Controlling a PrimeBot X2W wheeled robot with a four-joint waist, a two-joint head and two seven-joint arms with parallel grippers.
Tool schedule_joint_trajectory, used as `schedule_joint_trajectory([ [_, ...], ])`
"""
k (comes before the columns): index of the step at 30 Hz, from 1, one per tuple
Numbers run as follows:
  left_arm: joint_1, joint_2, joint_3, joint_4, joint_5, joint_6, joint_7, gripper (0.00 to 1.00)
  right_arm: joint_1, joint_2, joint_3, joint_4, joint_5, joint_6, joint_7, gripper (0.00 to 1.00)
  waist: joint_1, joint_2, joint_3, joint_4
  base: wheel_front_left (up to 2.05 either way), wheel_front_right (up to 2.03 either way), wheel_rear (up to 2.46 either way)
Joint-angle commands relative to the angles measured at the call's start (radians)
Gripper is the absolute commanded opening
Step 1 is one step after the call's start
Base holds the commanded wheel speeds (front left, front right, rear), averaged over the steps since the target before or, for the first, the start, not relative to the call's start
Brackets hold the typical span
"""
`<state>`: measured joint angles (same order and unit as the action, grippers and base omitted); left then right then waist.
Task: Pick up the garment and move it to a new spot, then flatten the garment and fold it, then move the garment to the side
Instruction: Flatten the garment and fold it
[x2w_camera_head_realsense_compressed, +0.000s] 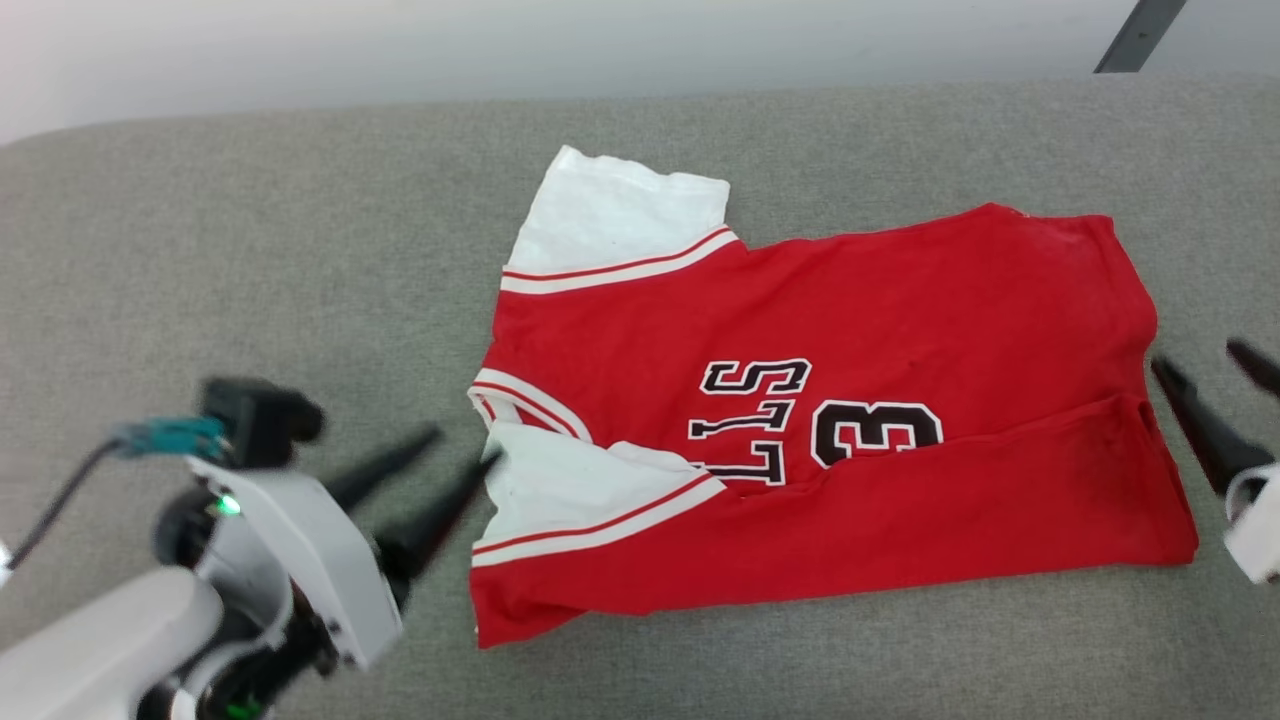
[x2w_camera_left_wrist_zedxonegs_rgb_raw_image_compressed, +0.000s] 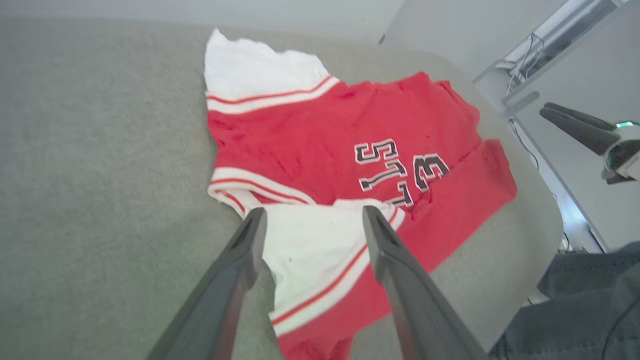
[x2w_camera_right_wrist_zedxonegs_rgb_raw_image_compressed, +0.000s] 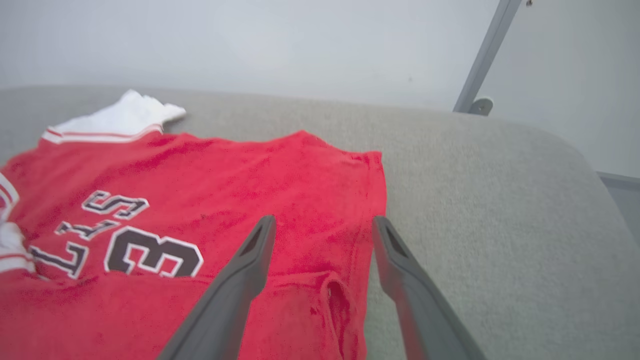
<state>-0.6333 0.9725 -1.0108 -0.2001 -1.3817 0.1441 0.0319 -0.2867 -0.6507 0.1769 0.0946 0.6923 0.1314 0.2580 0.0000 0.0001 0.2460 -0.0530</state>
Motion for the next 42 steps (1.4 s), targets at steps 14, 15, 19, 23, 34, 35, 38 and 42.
schedule_joint_trajectory([
  [14, -0.345, -0.221, 0.075, 0.482, 0.190, -0.020, -0.098, 1.00, -0.095, 0.311, -0.168, -0.026, -0.212, -0.002, -0.347, 1.00, 0.0000, -0.0001, 0.099, -0.134, 0.00, 0.00, 0.00],
  [15, -0.385, -0.244, 0.075, 0.529, 0.198, -0.023, -0.084, 1.00, -0.095, 0.320, -0.172, -0.033, -0.216, -0.002, -0.352, 1.00, 0.0000, -0.0001, 0.111, -0.152, 0.00, 0.00, 0.00],
  [19, -0.531, -0.309, 0.058, 0.728, 0.242, -0.047, -0.029, 1.00, -0.099, 0.353, -0.184, -0.059, -0.220, -0.002, -0.379, 1.00, 0.0000, -0.0001, 0.150, -0.228, 0.00, 0.00, 0.00],
  [23, -0.633, -0.343, 0.024, 0.903, 0.260, -0.092, 0.076, 1.00, -0.096, 0.378, -0.161, -0.074, -0.219, -0.002, -0.394, 1.00, 0.0000, -0.0001, 0.181, -0.302, 0.00, 0.00, 0.00],
  [34, -0.763, -0.341, -0.070, 1.175, 0.224, -0.174, 0.574, 1.00, -0.086, 0.385, -0.106, -0.044, -0.191, -0.002, -0.395, 1.00, 0.0000, -0.0001, 0.239, -0.406, 0.00, 0.00, 0.00],
  [35, -0.769, -0.340, -0.077, 1.186, 0.223, -0.179, 0.603, 1.00, -0.089, 0.383, -0.102, -0.044, -0.189, -0.002, -0.397, 1.00, 0.0000, -0.0001, 0.243, -0.409, 0.00, 0.00, 0.00],
  [38, -0.785, -0.329, -0.106, 1.207, 0.249, -0.200, 0.652, 1.00, -0.099, 0.378, -0.096, -0.043, -0.179, -0.002, -0.396, 1.00, 0.0000, -0.0001, 0.252, -0.412, 0.00, 0.00, 0.00],
  [42, -0.793, -0.322, -0.126, 1.227, 0.277, -0.209, 0.645, 1.00, -0.114, 0.368, -0.088, -0.051, -0.172, -0.002, -0.390, 1.00, 0.0000, -0.0001, 0.264, -0.405, 0.00, 0.00, 0.00],
])
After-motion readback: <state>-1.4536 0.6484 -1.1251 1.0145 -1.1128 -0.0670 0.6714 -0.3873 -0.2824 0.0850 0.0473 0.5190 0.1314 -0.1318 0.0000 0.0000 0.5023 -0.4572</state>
